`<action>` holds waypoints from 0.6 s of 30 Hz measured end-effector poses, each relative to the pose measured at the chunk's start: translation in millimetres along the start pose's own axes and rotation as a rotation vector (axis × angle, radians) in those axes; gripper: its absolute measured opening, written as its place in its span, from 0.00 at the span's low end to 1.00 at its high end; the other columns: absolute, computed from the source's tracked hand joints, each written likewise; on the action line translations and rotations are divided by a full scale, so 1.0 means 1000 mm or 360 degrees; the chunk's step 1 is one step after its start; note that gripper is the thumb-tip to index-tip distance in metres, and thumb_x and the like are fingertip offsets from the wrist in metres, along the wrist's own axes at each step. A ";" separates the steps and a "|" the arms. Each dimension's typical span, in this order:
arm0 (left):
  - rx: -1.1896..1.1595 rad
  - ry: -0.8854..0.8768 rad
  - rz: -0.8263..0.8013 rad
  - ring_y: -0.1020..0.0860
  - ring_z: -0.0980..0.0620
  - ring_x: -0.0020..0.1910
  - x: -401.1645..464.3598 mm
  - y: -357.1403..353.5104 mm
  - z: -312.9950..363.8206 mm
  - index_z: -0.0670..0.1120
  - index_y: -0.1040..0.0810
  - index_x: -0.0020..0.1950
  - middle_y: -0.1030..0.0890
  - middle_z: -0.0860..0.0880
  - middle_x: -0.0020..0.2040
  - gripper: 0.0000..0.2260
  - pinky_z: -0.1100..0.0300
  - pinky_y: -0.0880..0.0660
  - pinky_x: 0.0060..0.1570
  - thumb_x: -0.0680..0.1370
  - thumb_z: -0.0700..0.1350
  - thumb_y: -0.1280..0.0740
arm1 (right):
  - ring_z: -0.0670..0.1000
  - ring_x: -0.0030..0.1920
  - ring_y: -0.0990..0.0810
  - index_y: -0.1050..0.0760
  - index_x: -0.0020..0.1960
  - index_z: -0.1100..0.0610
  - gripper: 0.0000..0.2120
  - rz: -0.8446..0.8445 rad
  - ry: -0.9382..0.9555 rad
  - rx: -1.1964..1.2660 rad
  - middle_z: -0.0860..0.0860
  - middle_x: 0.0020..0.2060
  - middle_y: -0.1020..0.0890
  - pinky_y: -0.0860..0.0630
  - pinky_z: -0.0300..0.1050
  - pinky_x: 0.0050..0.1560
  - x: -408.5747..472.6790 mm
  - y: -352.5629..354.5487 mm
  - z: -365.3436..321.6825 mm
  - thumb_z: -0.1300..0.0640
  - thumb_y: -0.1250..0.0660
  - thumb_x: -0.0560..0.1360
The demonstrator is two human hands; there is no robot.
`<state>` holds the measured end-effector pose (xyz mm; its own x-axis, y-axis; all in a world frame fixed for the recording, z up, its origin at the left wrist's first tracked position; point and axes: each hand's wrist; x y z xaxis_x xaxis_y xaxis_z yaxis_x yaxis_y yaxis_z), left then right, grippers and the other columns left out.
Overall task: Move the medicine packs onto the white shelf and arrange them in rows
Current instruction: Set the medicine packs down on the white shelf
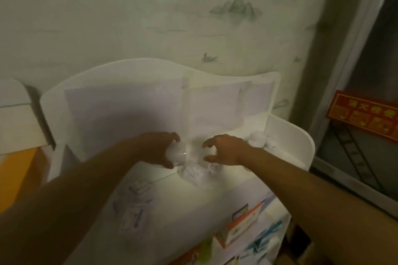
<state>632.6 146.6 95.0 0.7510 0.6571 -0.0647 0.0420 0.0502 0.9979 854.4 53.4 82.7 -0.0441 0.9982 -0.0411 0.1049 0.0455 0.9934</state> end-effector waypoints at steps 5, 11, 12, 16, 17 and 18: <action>-0.0020 -0.0130 0.0031 0.26 0.48 0.63 0.056 0.005 0.057 0.52 0.40 0.72 0.28 0.50 0.67 0.38 0.53 0.29 0.62 0.68 0.61 0.27 | 0.50 0.63 0.26 0.29 0.68 0.45 0.23 0.0079 -0.0163 -0.0021 0.46 0.64 0.24 0.27 0.50 0.62 -0.019 0.043 0.082 0.39 0.35 0.75; 0.0016 -0.0105 0.0079 0.25 0.48 0.61 0.118 0.006 0.110 0.53 0.39 0.71 0.26 0.51 0.66 0.36 0.55 0.28 0.60 0.69 0.60 0.27 | 0.51 0.58 0.23 0.27 0.67 0.48 0.23 0.0125 -0.0215 0.0096 0.48 0.63 0.22 0.26 0.48 0.61 -0.029 0.068 0.182 0.41 0.34 0.76; 0.0028 -0.0086 0.0073 0.25 0.48 0.61 0.128 0.007 0.117 0.53 0.39 0.71 0.26 0.51 0.66 0.36 0.55 0.28 0.60 0.68 0.61 0.27 | 0.51 0.58 0.22 0.27 0.67 0.48 0.23 0.0124 -0.0218 0.0101 0.48 0.63 0.22 0.26 0.47 0.60 -0.029 0.068 0.198 0.41 0.34 0.75; 0.0065 -0.0040 0.0021 0.25 0.48 0.61 0.162 0.008 0.145 0.54 0.38 0.71 0.26 0.51 0.67 0.36 0.51 0.27 0.60 0.68 0.61 0.26 | 0.50 0.58 0.22 0.28 0.67 0.48 0.23 0.0063 -0.0185 0.0132 0.48 0.63 0.22 0.26 0.46 0.60 -0.028 0.058 0.247 0.40 0.34 0.75; 0.0079 -0.0036 0.0015 0.25 0.48 0.61 0.169 0.007 0.153 0.54 0.38 0.71 0.27 0.51 0.67 0.36 0.51 0.27 0.61 0.68 0.61 0.27 | 0.50 0.58 0.23 0.28 0.68 0.48 0.23 0.0043 -0.0174 0.0132 0.48 0.63 0.22 0.26 0.46 0.60 -0.028 0.055 0.257 0.40 0.35 0.76; 0.0089 -0.0033 0.0011 0.25 0.48 0.62 0.174 0.006 0.161 0.54 0.38 0.71 0.27 0.52 0.68 0.36 0.51 0.27 0.61 0.68 0.61 0.27 | 0.51 0.58 0.23 0.28 0.68 0.48 0.23 0.0029 -0.0164 0.0138 0.49 0.63 0.22 0.26 0.47 0.60 -0.027 0.052 0.266 0.41 0.35 0.76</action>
<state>870.1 140.1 91.1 0.7649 0.6415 -0.0584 0.0734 0.0032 0.9973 1125.6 39.2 107.0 0.0605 0.9974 -0.0383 0.1903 0.0261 0.9814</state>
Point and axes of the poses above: each hand's wrist, its own x-axis towards the middle knuckle, its own y-axis out of the back of the hand, z = x × y
